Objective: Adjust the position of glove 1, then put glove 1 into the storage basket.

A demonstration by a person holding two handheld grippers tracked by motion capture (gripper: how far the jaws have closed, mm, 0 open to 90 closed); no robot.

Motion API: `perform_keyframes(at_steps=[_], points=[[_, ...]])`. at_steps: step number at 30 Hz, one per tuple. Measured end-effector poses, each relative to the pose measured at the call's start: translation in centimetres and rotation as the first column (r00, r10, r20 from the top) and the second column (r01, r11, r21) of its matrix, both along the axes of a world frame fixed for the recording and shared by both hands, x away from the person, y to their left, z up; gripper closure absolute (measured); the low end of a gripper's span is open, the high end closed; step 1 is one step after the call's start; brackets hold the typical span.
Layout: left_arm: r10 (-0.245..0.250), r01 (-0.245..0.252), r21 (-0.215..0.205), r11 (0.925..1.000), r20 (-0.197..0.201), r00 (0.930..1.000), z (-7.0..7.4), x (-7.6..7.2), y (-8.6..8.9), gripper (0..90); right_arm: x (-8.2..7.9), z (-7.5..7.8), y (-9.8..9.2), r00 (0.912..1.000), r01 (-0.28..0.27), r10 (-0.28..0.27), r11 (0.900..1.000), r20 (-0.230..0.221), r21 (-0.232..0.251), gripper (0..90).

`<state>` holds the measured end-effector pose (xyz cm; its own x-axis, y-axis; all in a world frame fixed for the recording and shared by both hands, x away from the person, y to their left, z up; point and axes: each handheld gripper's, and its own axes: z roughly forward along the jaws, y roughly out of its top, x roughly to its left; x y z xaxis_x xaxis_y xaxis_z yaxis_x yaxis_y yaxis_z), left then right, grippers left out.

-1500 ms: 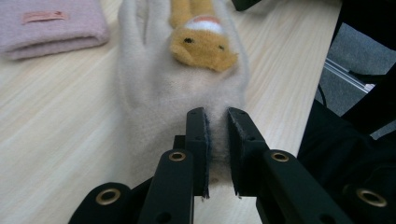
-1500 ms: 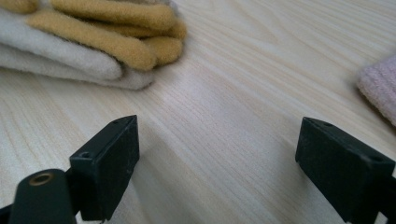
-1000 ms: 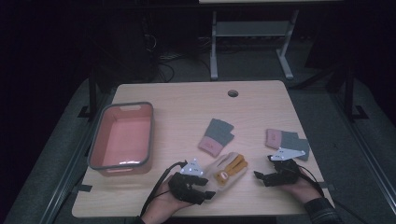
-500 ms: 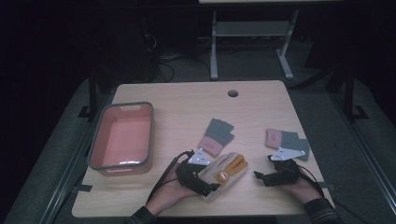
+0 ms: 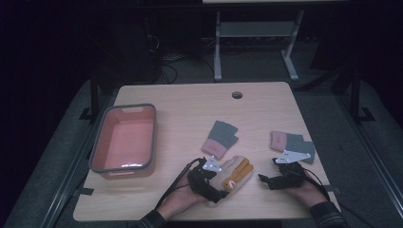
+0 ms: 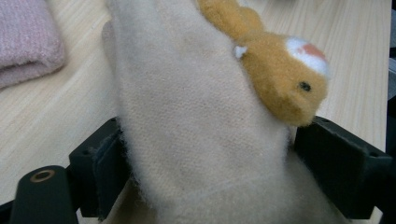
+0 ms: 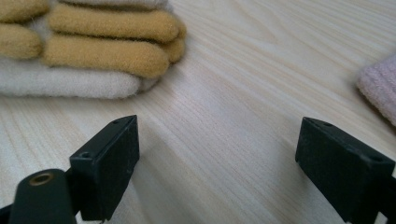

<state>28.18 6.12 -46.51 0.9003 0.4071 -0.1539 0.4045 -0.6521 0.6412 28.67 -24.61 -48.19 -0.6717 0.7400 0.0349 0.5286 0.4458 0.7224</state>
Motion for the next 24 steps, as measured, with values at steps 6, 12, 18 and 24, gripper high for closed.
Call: perform_keyframes(at_steps=[6, 12, 18, 24], points=[[-0.003, 0.003, -0.010, 0.9999, 0.001, 1.0000, 0.1, -0.1, 0.1, 25.7, 0.0, 0.0, 0.0, 1.0000, 0.001, -0.001, 1.000, 0.000, 0.000, 13.2], [0.008, -0.009, -0.030, 0.9995, -0.022, 0.9997, 0.2, -0.2, 0.2, 46.3, 0.0, 0.0, 0.0, 1.0000, 0.001, -0.001, 1.000, 0.001, 0.000, 13.2], [-0.004, 0.002, -0.039, 0.9993, -0.066, 0.9978, 0.3, 0.3, 0.6, 60.3, 0.0, 0.0, 0.0, 1.0000, 0.001, -0.001, 1.000, 0.001, 0.001, 13.2], [-0.021, 0.016, -0.046, 0.9988, -0.102, 0.9946, 0.3, 0.7, 0.8, 74.1, 0.0, 0.0, 0.0, 1.0000, 0.001, -0.001, 1.000, 0.003, 0.000, 13.2]])
